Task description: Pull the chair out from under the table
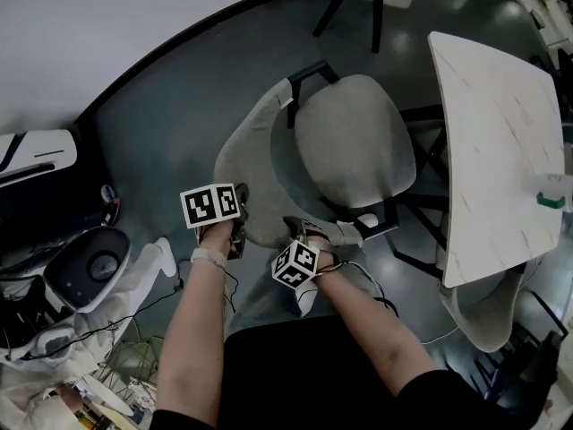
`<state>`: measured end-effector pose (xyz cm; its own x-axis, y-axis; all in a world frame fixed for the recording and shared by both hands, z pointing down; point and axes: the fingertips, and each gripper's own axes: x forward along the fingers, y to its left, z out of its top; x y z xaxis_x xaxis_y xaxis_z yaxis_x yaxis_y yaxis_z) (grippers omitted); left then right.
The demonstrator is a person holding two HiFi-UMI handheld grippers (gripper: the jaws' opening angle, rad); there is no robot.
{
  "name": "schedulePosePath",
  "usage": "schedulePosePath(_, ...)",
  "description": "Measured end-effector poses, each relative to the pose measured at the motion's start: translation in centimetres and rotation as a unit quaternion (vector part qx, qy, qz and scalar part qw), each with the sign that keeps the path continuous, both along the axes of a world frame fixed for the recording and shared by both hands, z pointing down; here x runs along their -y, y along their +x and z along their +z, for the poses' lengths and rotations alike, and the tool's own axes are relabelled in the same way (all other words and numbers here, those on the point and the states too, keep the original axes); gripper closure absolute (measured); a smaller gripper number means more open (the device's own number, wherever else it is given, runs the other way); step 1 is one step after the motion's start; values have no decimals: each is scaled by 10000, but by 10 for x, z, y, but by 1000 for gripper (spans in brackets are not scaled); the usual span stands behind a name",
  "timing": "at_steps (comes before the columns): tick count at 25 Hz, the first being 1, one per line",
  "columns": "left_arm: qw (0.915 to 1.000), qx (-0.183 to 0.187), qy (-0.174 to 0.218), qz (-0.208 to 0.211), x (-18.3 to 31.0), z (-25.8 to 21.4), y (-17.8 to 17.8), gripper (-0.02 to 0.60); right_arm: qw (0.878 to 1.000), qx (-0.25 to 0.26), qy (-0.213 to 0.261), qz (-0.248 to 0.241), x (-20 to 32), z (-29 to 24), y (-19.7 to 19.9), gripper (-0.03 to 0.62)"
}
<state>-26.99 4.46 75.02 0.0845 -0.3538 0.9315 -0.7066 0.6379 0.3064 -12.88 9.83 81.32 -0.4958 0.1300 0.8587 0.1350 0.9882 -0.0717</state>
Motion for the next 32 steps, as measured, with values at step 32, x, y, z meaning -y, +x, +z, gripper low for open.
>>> schedulePosePath(32, 9700, 115, -95, -2428, -175, -14, -85, 451, 9663, 464, 128, -2528, -87, -10, -89, 456)
